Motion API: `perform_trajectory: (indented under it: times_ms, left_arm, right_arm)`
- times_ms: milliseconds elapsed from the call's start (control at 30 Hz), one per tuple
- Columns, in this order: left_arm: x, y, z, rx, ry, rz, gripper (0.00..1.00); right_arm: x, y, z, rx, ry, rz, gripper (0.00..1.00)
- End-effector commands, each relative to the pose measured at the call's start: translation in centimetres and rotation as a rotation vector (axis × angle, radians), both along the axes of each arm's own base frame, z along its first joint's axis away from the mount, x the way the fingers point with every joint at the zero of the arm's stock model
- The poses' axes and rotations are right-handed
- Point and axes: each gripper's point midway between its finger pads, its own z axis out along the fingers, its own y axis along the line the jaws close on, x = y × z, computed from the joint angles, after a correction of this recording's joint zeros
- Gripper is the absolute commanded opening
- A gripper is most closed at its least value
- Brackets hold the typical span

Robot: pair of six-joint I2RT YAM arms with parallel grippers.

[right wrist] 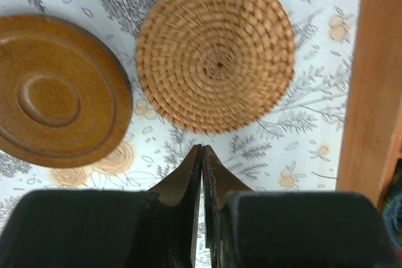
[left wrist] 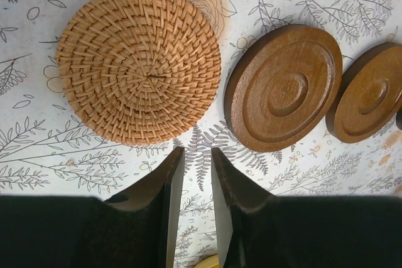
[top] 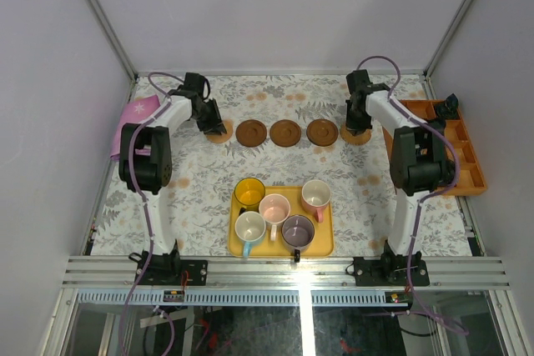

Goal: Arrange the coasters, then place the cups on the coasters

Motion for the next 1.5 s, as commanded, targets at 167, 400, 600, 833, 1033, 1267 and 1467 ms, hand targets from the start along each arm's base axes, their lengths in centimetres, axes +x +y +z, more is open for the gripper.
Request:
perform_trajectory:
  times_ms: [167, 400, 600, 833, 1033, 1267, 1467]
  left_arm:
    - [3.0, 0.1, 7.2, -0.020, -0.301, -0.006, 0.30]
    - [4.0, 0.9, 11.8, 0.021, -0.491, 0.012, 0.34]
    - [4.3, 2.3, 15.0, 0.090, -0.614, 0.046, 0.35]
    - [4.4, 2.4, 15.5, 0.091, -0.637, 0.047, 0.35]
    - [4.5, 1.3, 15.5, 0.030, -0.647, 0.028, 0.35]
    - [3.8, 0.5, 14.3, -0.004, -0.606, -0.013, 0.36]
    - [3.0, -0.1, 13.6, -0.031, -0.579, -0.038, 0.37]
  right_arm:
    - [1.2, -4.1, 14.6, -0.112, -0.560, -0.114, 0.27]
    - [2.2, -6.3, 20.0, -0.186, -0.725, -0.234, 0.45]
    - [3.6, -6.0, 22.0, -0.163, -0.817, -0.231, 0.92]
    - [2.5, -2.3, 20.8, -0.025, -0.735, -0.025, 0.81]
    - [-2.1, -1.1, 17.5, 0.047, -0.628, 0.018, 0.76]
    - [-10.3, 2.6, 14.3, 0.090, -0.436, 0.135, 0.64]
    - [-17.3, 7.2, 12.5, 0.171, -0.297, 0.251, 0.62]
